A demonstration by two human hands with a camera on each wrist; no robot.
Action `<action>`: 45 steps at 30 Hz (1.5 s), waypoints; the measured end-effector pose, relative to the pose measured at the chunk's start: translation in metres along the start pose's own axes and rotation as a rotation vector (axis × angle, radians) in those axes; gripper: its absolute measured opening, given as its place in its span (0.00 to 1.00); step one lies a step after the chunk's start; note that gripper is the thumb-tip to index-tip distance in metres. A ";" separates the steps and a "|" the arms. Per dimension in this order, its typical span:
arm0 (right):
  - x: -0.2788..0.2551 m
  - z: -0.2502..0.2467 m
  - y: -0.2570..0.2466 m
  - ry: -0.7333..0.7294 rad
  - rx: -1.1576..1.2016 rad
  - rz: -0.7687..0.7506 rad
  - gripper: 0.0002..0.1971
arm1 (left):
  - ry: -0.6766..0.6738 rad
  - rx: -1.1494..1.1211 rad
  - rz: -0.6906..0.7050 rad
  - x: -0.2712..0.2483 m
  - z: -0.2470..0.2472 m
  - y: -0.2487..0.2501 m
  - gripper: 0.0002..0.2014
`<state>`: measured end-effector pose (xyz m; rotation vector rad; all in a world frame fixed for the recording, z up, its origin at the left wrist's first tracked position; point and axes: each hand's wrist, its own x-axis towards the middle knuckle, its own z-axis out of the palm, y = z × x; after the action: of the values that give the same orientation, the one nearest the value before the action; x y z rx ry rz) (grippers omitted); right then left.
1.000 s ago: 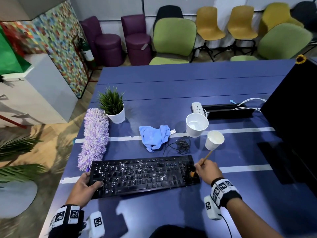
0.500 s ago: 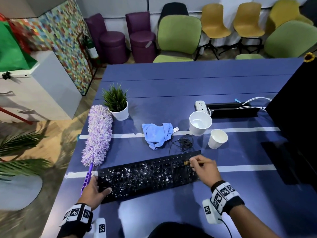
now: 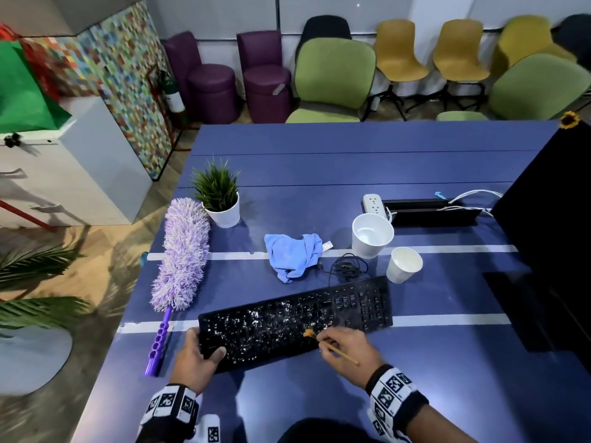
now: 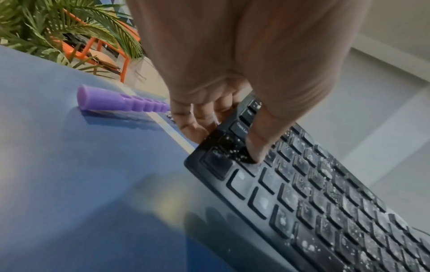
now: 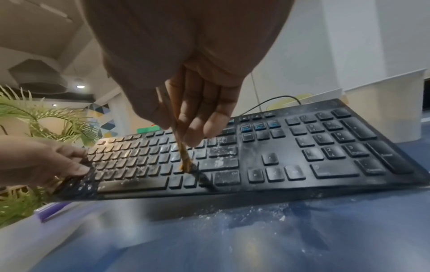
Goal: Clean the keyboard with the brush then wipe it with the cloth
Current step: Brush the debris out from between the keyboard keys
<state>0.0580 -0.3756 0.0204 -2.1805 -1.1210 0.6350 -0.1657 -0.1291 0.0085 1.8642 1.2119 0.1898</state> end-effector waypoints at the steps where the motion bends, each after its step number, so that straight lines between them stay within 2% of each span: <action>1: 0.000 -0.001 0.001 0.017 -0.026 0.008 0.10 | 0.002 -0.011 0.016 -0.001 -0.001 0.001 0.25; 6: -0.003 -0.015 0.011 0.263 -0.029 0.122 0.01 | 0.028 -0.015 0.060 0.001 -0.004 0.001 0.26; 8: -0.005 -0.021 0.013 0.344 0.017 0.164 0.04 | 0.038 -0.008 0.079 0.001 -0.005 -0.001 0.26; 11: -0.006 -0.022 0.001 0.281 0.131 0.061 0.07 | 0.036 -0.020 0.100 0.002 -0.005 0.001 0.25; 13: -0.007 -0.017 -0.003 0.232 0.108 0.054 0.08 | 0.038 -0.038 0.112 0.002 -0.005 0.004 0.24; 17: 0.000 -0.029 0.005 0.343 0.113 0.218 0.06 | 0.063 -0.039 0.155 -0.001 -0.007 0.014 0.23; 19: 0.002 -0.040 0.006 0.431 0.210 0.185 0.08 | 0.070 -0.028 0.164 -0.001 -0.008 0.017 0.24; 21: 0.002 -0.047 0.005 0.474 0.245 0.150 0.06 | 0.072 -0.022 0.163 -0.001 -0.009 0.019 0.24; 23: 0.000 -0.047 0.011 0.400 0.215 0.148 0.06 | 0.073 -0.029 0.160 0.001 -0.009 0.020 0.24; 26: -0.007 -0.039 0.019 0.190 0.114 0.210 0.09 | 0.072 -0.035 0.156 0.004 -0.010 0.022 0.24; 27: -0.010 -0.037 0.020 0.198 0.127 0.207 0.09 | 0.071 -0.035 0.157 0.004 -0.010 0.023 0.24; 30: -0.013 -0.035 0.022 0.340 0.213 0.179 0.07 | 0.071 -0.033 0.160 0.004 -0.010 0.025 0.25; 33: -0.013 -0.036 0.023 0.309 0.225 0.201 0.09 | 0.076 -0.017 0.167 0.005 -0.010 0.026 0.25; 35: -0.012 -0.039 0.022 0.290 0.213 0.244 0.08 | 0.076 -0.010 0.172 0.005 -0.010 0.027 0.24; 39: -0.007 -0.044 0.024 0.409 0.206 0.373 0.08 | 0.067 -0.007 0.164 0.007 -0.011 0.022 0.24; 43: -0.006 -0.031 0.013 0.205 0.234 0.238 0.10 | 0.062 -0.012 0.151 0.009 -0.010 0.020 0.24; 45: -0.006 -0.030 0.009 0.212 0.242 0.190 0.09 | 0.075 -0.014 0.154 0.008 -0.010 0.022 0.24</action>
<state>0.0788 -0.3934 0.0361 -2.1001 -0.6954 0.5721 -0.1529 -0.1198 0.0282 1.9545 1.1138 0.3551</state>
